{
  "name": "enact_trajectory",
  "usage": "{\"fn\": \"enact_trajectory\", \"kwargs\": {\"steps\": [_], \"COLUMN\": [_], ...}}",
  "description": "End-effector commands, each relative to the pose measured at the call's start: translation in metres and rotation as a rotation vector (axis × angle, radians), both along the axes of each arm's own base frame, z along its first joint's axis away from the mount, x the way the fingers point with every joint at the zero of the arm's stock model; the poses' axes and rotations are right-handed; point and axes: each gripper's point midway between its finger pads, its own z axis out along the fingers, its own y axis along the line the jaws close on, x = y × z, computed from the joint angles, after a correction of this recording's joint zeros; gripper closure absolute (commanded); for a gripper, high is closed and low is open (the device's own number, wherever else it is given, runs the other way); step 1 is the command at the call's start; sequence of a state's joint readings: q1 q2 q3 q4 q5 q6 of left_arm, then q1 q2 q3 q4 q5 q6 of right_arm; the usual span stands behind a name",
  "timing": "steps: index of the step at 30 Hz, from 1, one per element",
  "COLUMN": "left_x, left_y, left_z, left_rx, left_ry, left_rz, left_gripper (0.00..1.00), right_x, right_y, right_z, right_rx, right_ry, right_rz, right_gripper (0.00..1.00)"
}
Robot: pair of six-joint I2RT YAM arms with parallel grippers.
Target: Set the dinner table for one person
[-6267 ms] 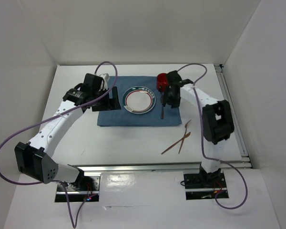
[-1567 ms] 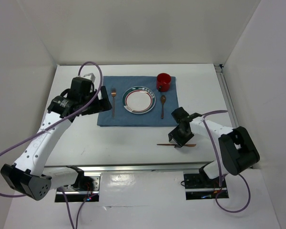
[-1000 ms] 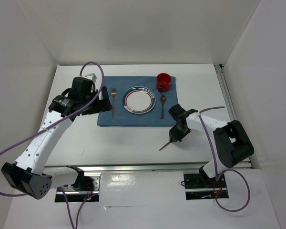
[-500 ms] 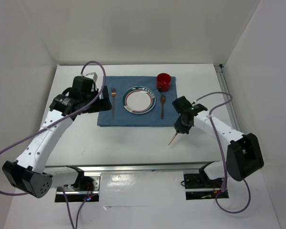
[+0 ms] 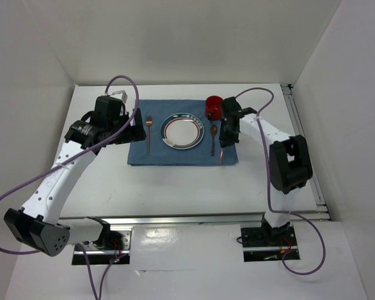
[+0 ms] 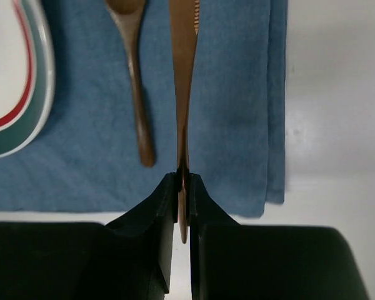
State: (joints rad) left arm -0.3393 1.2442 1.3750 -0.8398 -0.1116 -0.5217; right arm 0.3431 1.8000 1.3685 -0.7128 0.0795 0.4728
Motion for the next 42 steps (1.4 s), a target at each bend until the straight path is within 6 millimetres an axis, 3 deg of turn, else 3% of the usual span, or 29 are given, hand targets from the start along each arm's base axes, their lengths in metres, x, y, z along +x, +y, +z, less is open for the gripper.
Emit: {"fn": "enact_trajectory", "kwargs": {"steps": [1,4,8,11,14,16,18,20,25,28,29,31,32,34,36,40,42], "left_x": [0.011,0.011,0.011,0.011,0.009,0.011,0.011,0.012,0.013,0.013,0.011,0.012,0.011,0.012,0.013,0.014,0.014], "left_y": [-0.002,-0.002,-0.002,-0.002,-0.004,-0.005,-0.007,-0.007,-0.007,-0.007,-0.006,-0.007,-0.006,-0.005,-0.005,-0.001,-0.001], "left_z": [0.025,0.020,0.020,0.020,0.017,0.014,0.017,0.015,0.018,0.018,0.021,0.025,0.029,0.041,0.049,0.060,0.064], "left_rx": [0.003,0.009,0.009,0.009,-0.001,0.001,-0.003,0.000,-0.003,0.003,0.000,-0.003,-0.004,0.001,0.003,0.004,0.009], "left_ry": [-0.078,-0.061,-0.061,-0.061,-0.049,-0.040,-0.047,-0.039,-0.047,-0.049,-0.059,-0.068,-0.071,-0.096,-0.117,-0.149,-0.161], "left_rz": [-0.015,-0.015,-0.015,-0.015,-0.017,-0.017,-0.032,-0.032,-0.032,-0.038,-0.038,-0.038,-0.038,-0.037,-0.044,-0.029,-0.036], "left_gripper": [0.00,0.00,0.00,0.00,0.00,0.00,0.00,0.00,0.00,0.00,0.00,0.00,0.00,0.00,0.00,0.00,0.00], "right_x": [0.038,0.049,0.066,0.067,0.074,0.073,0.077,0.075,0.072,0.075,0.074,0.074,0.071,0.068,0.061,0.040,0.031], "right_y": [-0.001,-0.004,-0.008,-0.011,-0.017,-0.015,-0.014,-0.007,-0.006,-0.009,-0.011,-0.019,-0.023,-0.041,-0.055,-0.097,-0.107], "right_z": [0.009,-0.008,-0.014,-0.032,-0.038,-0.043,-0.037,-0.029,-0.015,0.009,0.026,0.044,0.052,0.079,0.099,0.106,0.112], "right_rx": [-0.004,-0.005,0.004,0.034,0.053,0.058,0.065,0.090,0.103,0.097,0.096,0.073,0.069,0.027,0.009,-0.062,-0.064], "right_ry": [-0.059,-0.033,-0.064,-0.022,-0.010,0.004,-0.026,-0.055,-0.077,-0.127,-0.160,-0.207,-0.224,-0.291,-0.331,-0.317,-0.326], "right_rz": [0.068,0.062,0.075,0.070,0.046,0.050,0.051,0.071,0.076,0.059,0.040,0.005,-0.017,-0.085,-0.149,-0.351,-0.410], "right_gripper": [1.00,1.00,1.00,1.00,0.95,0.82,0.74,0.57,0.48,0.43,0.39,0.28,0.13,0.00,0.00,0.00,0.00]}}
